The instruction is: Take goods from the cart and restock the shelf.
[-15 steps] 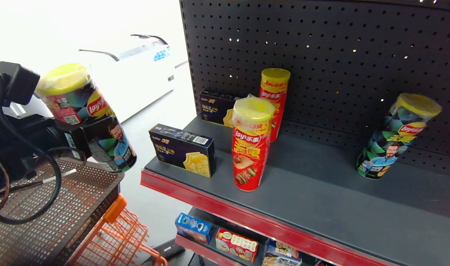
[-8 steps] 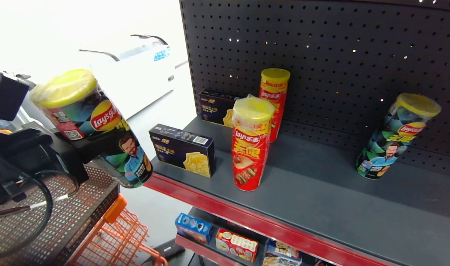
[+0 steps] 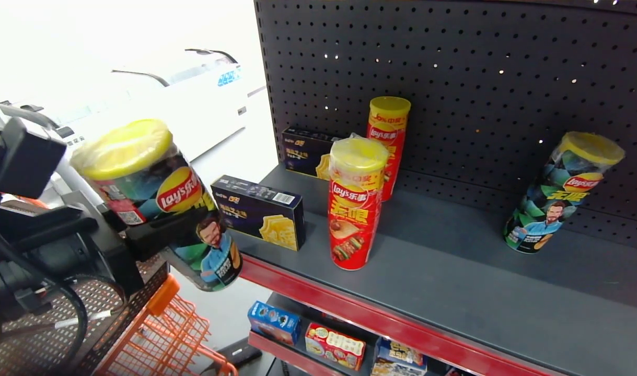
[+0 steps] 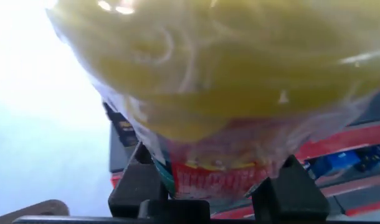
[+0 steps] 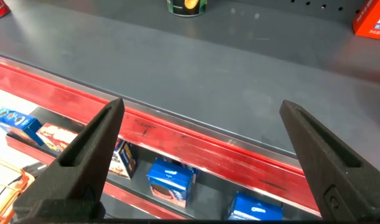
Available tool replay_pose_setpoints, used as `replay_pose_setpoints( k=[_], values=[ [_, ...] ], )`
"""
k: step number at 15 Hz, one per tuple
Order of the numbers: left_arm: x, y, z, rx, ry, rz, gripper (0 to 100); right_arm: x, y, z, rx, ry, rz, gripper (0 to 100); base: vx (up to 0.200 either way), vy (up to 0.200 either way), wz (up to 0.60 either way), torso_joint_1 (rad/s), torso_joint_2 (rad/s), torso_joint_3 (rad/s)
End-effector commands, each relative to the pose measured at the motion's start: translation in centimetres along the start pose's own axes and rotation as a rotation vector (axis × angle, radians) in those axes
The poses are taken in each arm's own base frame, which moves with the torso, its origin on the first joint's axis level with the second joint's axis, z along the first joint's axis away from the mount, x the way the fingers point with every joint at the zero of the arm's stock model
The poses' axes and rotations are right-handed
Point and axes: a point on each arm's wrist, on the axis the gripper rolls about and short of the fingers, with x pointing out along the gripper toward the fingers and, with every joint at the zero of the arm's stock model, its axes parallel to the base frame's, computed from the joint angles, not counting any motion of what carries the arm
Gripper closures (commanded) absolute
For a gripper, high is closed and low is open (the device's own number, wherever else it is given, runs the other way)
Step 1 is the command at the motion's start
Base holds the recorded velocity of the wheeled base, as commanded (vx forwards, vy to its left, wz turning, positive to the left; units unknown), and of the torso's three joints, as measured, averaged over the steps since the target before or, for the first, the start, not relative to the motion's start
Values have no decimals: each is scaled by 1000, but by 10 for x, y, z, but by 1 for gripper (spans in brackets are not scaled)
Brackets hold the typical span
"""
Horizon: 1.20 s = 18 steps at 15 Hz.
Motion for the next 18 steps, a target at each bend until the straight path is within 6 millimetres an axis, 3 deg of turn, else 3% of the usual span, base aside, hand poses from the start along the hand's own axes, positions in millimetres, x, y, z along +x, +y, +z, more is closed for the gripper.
replay_pose_setpoints(
  k=[1, 4, 8, 14, 18],
  values=[
    [-8, -18, -7, -8, 45, -87, 100, 0, 0, 0, -1, 1, 0, 0, 0, 0, 0, 0, 0, 0],
    [-14, -32, -8, -8, 61, -167, 100, 0, 0, 0, -1, 1, 3, 0, 0, 0, 0, 0, 0, 0],
    [-14, -34, -10, -9, 66, -206, 100, 0, 0, 0, 1, 1, 3, 0, 0, 0, 0, 0, 0, 0],
    [-14, -35, -11, -15, 65, -272, 100, 0, 0, 0, -1, 1, 3, 0, 0, 0, -600, 2, 2, 2],
    [-13, -34, -10, -15, 65, -277, 100, 0, 0, 0, -1, 1, 3, 0, 0, 0, 0, 0, 0, 0]
  ],
)
